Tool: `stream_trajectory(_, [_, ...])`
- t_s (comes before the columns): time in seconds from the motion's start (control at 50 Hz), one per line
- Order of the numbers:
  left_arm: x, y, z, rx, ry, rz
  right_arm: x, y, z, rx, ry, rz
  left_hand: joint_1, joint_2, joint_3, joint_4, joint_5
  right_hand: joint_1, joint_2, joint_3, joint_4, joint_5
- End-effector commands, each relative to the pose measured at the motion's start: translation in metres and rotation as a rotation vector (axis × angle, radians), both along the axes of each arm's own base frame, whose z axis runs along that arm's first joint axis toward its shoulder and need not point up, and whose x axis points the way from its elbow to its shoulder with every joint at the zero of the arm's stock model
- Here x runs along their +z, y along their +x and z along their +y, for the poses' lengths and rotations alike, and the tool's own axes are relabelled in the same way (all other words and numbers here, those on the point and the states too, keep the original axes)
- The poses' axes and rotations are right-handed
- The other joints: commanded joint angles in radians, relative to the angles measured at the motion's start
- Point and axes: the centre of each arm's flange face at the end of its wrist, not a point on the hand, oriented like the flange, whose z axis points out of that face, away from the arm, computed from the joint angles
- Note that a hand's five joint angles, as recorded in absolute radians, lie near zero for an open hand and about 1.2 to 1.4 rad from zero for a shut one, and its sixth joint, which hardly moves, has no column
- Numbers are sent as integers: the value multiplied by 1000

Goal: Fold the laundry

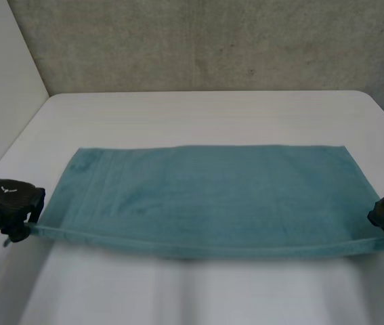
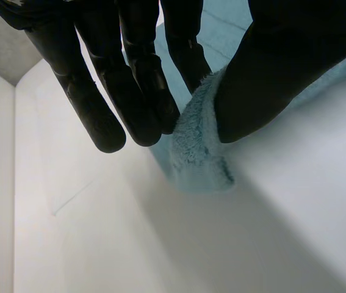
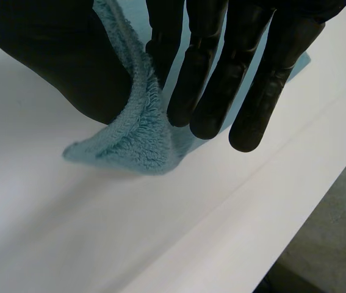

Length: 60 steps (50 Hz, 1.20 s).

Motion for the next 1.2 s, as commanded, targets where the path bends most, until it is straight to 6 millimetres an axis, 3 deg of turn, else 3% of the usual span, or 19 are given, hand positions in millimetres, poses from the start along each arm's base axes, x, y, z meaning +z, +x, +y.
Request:
stream_trajectory(0.02, [9,-2,-19,-91,-138,31,11,0,-21,16,-158,-55,258,193,200,197,255,412,213,207,203,225])
stream_trajectory(0.12, [-10,-12,-61,-132,-244,20,-3,2,-62,-33,-258,-136,258,193,200,197,255,412,213,207,203,225])
stream_trajectory(0.24, [-24,-32,-100,-162,-334,35,-6,37,-101,40,-418,-204,258,193,200,197,255,412,213,207,203,225])
stream_trajectory(0.34, [-36,-45,-132,-122,-417,36,-30,48,-141,54,-506,-205,258,193,200,197,255,412,213,207,203,225])
stream_trajectory(0.46, [-48,-58,-161,-94,-481,19,-48,60,-164,70,-545,-202,258,193,200,197,255,412,213,207,203,225])
stream_trajectory(0.64, [-53,-65,-176,-111,-529,19,-49,62,-179,68,-592,-203,258,193,200,197,255,412,213,207,203,225])
stream_trajectory(0.8, [-67,-68,-184,-119,-533,16,-63,65,-194,73,-621,-207,258,193,200,197,255,412,213,207,203,225])
stream_trajectory(0.82, [-69,-69,-183,-123,-536,18,-66,65,-196,70,-621,-209,188,124,131,127,186,236,37,31,27,49])
stream_trajectory(0.84, [-70,-70,-183,-126,-536,19,-67,65,-197,69,-624,-210,-83,-147,-140,-144,-85,-7,-206,-212,-216,-194])
stream_trajectory(0.86, [-71,-71,-182,-130,-538,18,-67,65,-197,69,-624,-210,-379,-444,-437,-440,-381,-10,-208,-214,-219,-197])
stream_trajectory(0.88, [-71,-73,-181,-134,-541,20,-65,68,-198,68,-642,-212,-661,-726,-719,-722,-663,-571,-769,-775,-780,-758])
stream_trajectory(0.9, [-71,-77,-179,-143,-545,21,-65,68,-199,60,-652,-213,-964,-1029,-1022,-1025,-967,-695,-894,-900,-905,-883])
stream_trajectory(0.92, [-70,-81,-177,-151,-548,24,-64,68,-200,51,-661,-213,-949,-1014,-1007,-1010,-952,-807,-1006,-1012,-1016,-994])
stream_trajectory(0.98, [-68,-88,-172,-168,-562,30,-60,63,-204,1,-707,-222,-964,-1029,-1022,-1025,-967,-810,-1008,-1014,-1019,-997])
stream_trajectory(1.06, [-54,-90,-168,-170,-594,36,-42,60,-201,-45,-747,-290,-964,-1029,-1022,-1025,-967,-810,-1008,-1014,-1019,-997])
stream_trajectory(1.12, [-36,-87,-158,-161,-612,45,8,53,-187,-101,-802,-465,-964,-1029,-1022,-1025,-967,-810,-1008,-1014,-1019,-997])
stream_trajectory(1.16, [-32,-87,-155,-158,-614,48,29,52,-174,-126,-808,-578,-964,-1029,-1022,-1025,-967,-810,-1008,-1014,-1019,-997])
stream_trajectory(1.2, [-22,-83,-141,-155,-609,51,36,52,-165,-135,-790,-635,-964,-1029,-1022,-1025,-967,-810,-1008,-1014,-1019,-997])
